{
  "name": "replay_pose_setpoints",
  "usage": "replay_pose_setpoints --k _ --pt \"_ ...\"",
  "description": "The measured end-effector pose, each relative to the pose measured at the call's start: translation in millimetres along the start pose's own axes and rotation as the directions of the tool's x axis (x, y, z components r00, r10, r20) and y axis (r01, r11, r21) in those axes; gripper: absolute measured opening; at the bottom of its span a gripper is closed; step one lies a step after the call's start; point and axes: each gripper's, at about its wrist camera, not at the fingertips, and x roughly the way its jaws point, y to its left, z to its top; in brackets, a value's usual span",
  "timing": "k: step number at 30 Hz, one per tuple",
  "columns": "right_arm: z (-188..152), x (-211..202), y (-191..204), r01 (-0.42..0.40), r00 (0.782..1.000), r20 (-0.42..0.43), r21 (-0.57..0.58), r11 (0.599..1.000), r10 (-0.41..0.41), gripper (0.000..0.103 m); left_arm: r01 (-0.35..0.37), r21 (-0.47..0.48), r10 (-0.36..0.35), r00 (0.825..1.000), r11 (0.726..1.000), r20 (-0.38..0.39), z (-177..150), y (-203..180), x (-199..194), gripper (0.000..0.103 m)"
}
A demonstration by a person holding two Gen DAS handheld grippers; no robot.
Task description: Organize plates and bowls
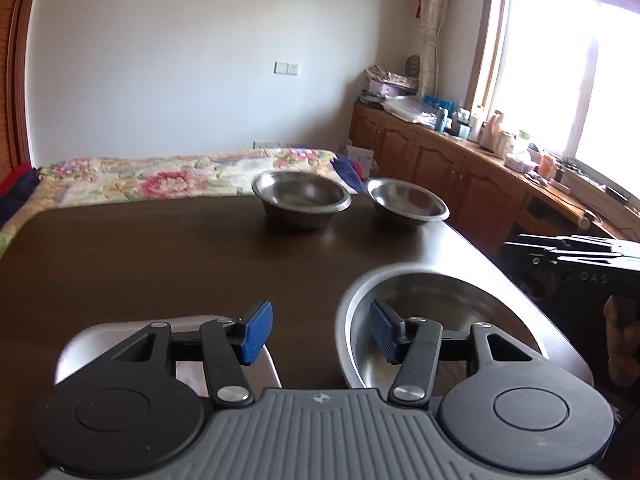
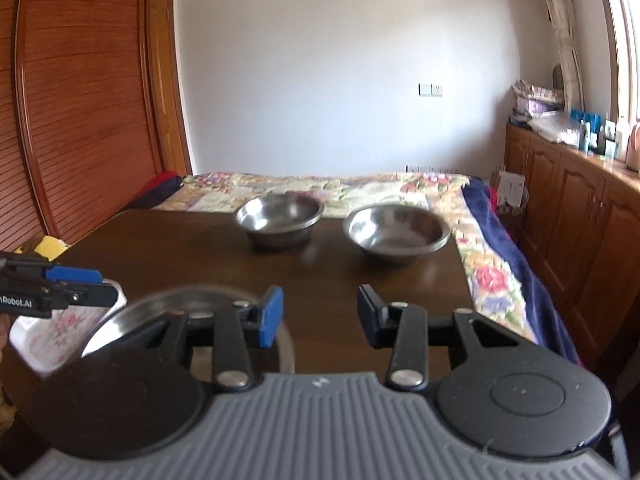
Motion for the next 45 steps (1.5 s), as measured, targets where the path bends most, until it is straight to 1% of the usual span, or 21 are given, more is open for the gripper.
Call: replay_pose_setpoints --k 6,12,16,25,31,35,37,39,40,45 --pt "26.4 18.3 -6.8 -0.005 1.000 0.028 -0.037 0.999 0.006 0.043 -0.027 0.018 0.026 0.999 0.999 0.028 30.0 7.2 10.9 0.057" --pt "38.4 40.9 -6.6 -0.028 0.999 0.032 -0.064 0.998 0.030 0.043 -0.039 0.040 0.038 0.999 0.998 0.028 50.4 12.6 28.2 0.057" --pt "43.1 58.0 -2.9 -0.047 0.999 0.022 -0.087 0.995 0.049 0.043 -0.035 0.038 0.035 0.999 0.999 0.019 58.5 16.9 42.7 0.057" --pt "50.6 97.5 2.1 -0.066 0.998 -0.018 -0.131 0.989 0.064 0.043 -0.033 0.064 0.034 0.999 0.997 -0.002 71.5 19.4 80.7 0.057" --pt "54.7 120.3 2.4 -0.079 0.996 -0.041 -0.130 0.988 0.075 0.043 -0.033 0.067 0.034 0.999 0.997 -0.021 80.4 22.6 105.1 0.057" --pt "56.2 134.7 1.1 -0.093 0.995 -0.049 -0.111 0.989 0.088 0.043 -0.045 0.057 0.047 0.998 0.997 -0.037 84.2 30.9 121.7 0.057" --pt "56.8 143.0 1.9 -0.102 0.994 -0.059 -0.111 0.989 0.096 0.042 -0.054 0.056 0.056 0.997 0.997 -0.044 85.9 34.8 129.7 0.055" --pt "58.1 150.5 3.1 -0.103 0.993 -0.064 -0.122 0.987 0.095 0.039 -0.062 0.065 0.065 0.996 0.996 -0.054 86.4 36.2 137.5 0.049" --pt "58.5 153.7 2.6 -0.108 0.993 -0.065 -0.125 0.986 0.100 0.037 -0.061 0.065 0.065 0.996 0.996 -0.059 86.8 37.4 140.8 0.048" --pt "59.5 167.5 5.6 -0.109 0.992 -0.084 -0.141 0.984 0.097 0.034 -0.053 0.061 0.057 0.996 0.997 -0.070 91.1 42.0 154.7 0.044"
